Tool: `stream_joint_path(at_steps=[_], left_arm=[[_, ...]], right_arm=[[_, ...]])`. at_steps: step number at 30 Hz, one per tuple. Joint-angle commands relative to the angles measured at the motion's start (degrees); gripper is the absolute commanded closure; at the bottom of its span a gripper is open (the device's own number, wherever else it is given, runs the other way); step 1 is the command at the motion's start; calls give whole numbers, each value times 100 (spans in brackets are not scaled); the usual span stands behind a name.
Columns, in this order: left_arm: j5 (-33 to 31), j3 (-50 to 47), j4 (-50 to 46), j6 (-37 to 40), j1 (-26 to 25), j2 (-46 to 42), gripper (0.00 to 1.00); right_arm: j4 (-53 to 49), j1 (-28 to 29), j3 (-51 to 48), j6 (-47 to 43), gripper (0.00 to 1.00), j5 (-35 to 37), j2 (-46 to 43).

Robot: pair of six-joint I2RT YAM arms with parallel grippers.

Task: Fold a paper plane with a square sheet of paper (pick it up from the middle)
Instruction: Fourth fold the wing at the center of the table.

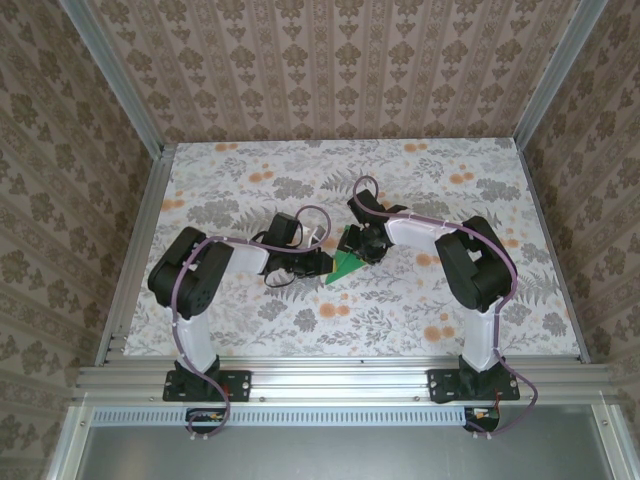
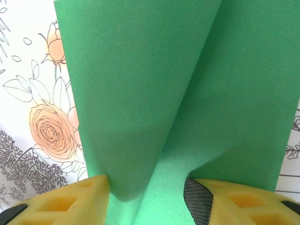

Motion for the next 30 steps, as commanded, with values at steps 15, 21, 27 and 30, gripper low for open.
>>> stream_joint_path(at_steps=[15,21,27,30], left_arm=[[-215,167,-404,349,-43,225,86],[-229,162,-522,416,-60,278,87],[-442,193,-903,639,-95,277,90],[-516,219,-1034,685,-96,321,91]], right_arm=[[-1066,-40,-519,25,46,846,940],[-1075,-40,-510,34,46,863,962],[-1110,-23,-480,-36,48,904,996],[-1135,-6,-451,-78,50,948,1018]])
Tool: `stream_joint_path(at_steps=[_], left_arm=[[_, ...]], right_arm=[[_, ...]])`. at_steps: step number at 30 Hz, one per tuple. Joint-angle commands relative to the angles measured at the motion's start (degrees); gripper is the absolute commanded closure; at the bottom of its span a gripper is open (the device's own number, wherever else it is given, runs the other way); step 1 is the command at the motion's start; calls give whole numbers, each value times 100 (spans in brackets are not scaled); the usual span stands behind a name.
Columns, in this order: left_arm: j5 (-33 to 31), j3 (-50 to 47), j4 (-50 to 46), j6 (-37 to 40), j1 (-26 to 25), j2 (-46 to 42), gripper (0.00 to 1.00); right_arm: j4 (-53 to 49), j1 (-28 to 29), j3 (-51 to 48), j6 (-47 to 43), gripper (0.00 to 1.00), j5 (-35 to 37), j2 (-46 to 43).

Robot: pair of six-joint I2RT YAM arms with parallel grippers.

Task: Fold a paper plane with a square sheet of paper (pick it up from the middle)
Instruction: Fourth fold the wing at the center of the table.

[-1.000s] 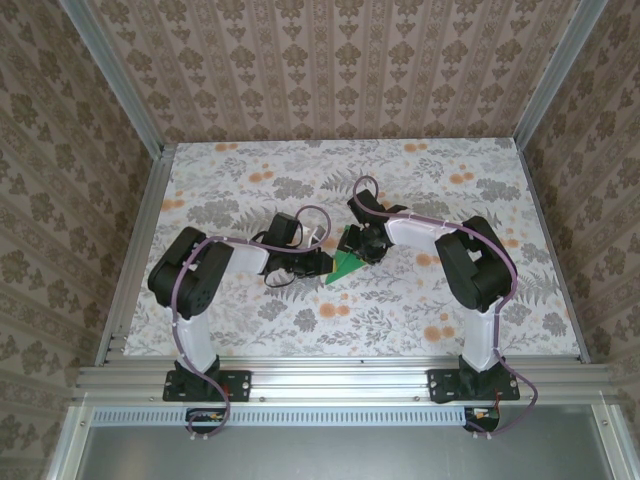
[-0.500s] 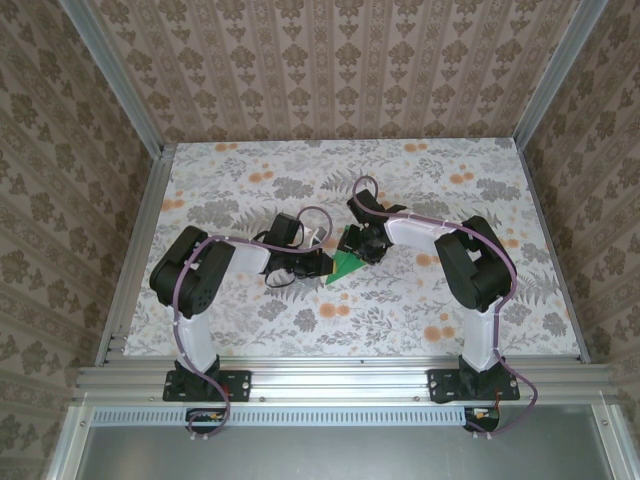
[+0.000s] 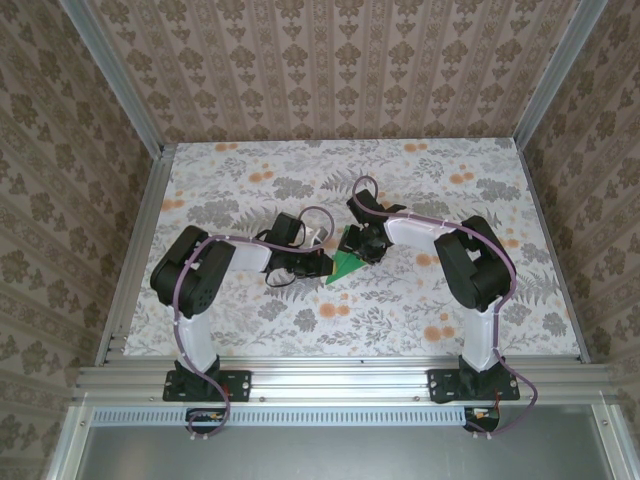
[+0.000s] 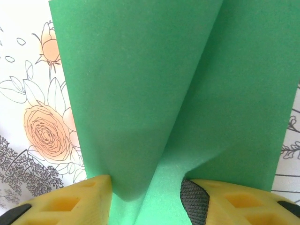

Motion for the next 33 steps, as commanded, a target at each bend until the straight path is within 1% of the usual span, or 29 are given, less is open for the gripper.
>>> stream_joint_path(at_steps=[1,9,17,21,24,29,33], left_arm=[[-337,13,-582,277,-36,244,92],[-265,-12,-501,259,-37,188,92],[-164,-24,-365,172,-28,123,92],[-121,-21,-335,141,-19,64,92],[-35,-29,-255,71,-10,-52,92],[196,-132,96,-174,7,-333,88],[196,-256,204,-224,42,-563,88]], right_arm=[[-1061,-20,-487,-87,51,897,984],[-1334,87,-180,-192,51,1084,1318],[-1396,122,-68,-206,47,1098,1482],[-1474,122,-25,-192,47,1151,1545],[-1536,122,-8,-169,48,1213,1610],[-1629,144,41,-132,48,1354,1722],[-1751,179,111,-98,47,1508,1842]])
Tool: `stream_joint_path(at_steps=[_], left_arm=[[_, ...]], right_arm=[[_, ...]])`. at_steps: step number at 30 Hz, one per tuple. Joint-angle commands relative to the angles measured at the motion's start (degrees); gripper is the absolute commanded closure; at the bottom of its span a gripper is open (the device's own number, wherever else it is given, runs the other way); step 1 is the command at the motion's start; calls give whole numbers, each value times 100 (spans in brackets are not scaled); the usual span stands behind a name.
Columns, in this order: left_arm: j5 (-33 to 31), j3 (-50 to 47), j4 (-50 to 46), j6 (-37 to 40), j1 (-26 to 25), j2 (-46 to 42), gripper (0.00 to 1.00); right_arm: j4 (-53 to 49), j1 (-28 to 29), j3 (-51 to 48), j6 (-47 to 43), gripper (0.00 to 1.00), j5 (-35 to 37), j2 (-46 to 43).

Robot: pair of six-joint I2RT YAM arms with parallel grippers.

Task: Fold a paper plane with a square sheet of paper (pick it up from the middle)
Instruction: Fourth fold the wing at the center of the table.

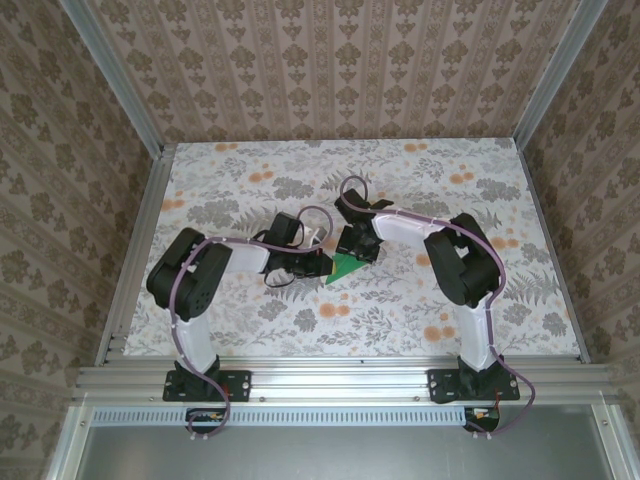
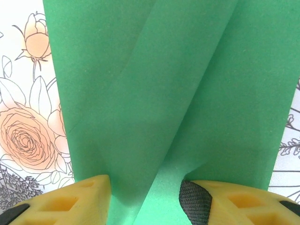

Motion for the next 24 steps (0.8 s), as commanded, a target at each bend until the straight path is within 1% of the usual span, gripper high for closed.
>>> stream_joint_path(at_steps=[1,4,6,10,13,16,24], left_arm=[[114,-150,123,-121,64,-351,88],[87,-303,210,-143,162,-465,89],[182,-353,311,-168,185,-471,89],[393,-406,647,-290,112,-394,88],[465,-330,682,-276,45,-264,88],[494,-260,606,-228,18,-115,89],[309,-172,15,135,-34,125,90]], right_arm=[[-906,-76,-610,19,48,887,1423],[-1017,-46,-528,45,47,982,1528],[-1078,-28,-476,64,48,1024,1603],[-1126,-10,-439,114,48,1051,1689],[-1133,-10,-439,130,48,1039,1707],[-1136,-10,-438,154,48,1033,1714],[-1142,-11,-436,173,48,999,1760]])
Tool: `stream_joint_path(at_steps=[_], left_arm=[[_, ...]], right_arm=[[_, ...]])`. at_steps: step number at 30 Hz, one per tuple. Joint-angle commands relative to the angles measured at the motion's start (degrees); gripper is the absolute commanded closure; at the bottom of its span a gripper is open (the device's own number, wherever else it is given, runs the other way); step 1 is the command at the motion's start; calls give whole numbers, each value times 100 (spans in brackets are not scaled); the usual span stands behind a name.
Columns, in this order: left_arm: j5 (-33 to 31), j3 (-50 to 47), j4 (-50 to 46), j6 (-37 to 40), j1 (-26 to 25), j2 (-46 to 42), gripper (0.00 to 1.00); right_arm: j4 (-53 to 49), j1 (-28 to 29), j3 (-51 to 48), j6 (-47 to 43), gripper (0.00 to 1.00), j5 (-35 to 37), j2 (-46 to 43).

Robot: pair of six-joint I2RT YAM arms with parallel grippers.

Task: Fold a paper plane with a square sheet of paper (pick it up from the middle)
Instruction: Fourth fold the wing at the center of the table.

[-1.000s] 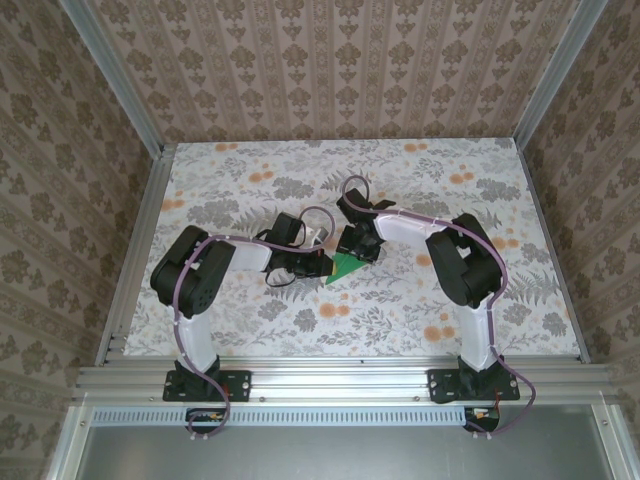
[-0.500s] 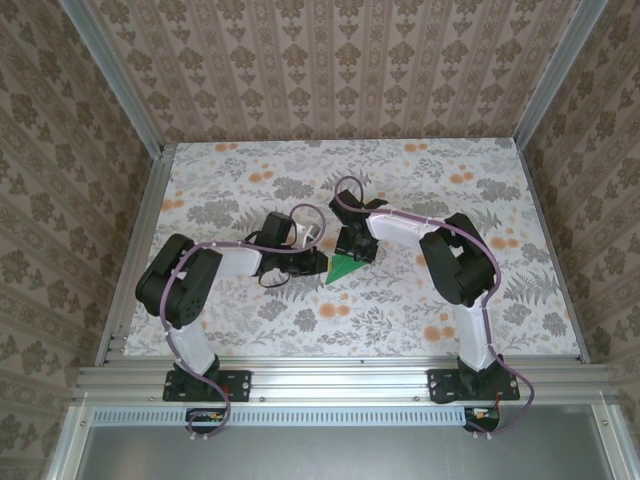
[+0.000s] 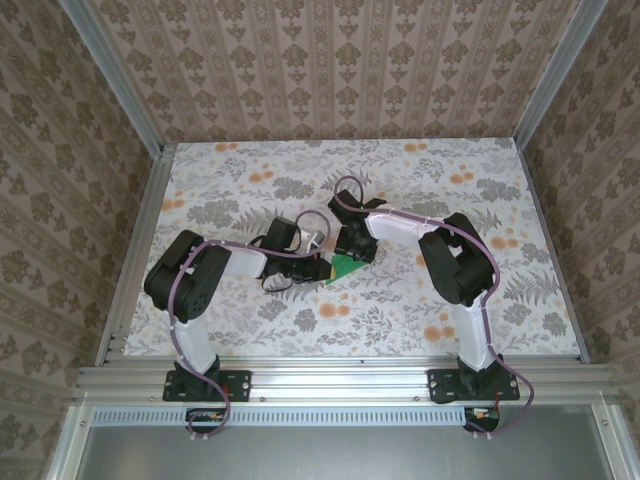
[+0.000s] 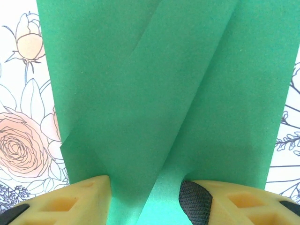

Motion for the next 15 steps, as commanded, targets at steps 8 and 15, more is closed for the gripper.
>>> stream_joint_path(at_steps=[8,15], left_arm=[[-298,169,-949,579,-62,154,91],[-666,-45,-1757,979,-72,-212,91]], right_arm=[[-761,-148,-759,60,48,670,1564],[-761,-148,-777,82,48,666,1560]])
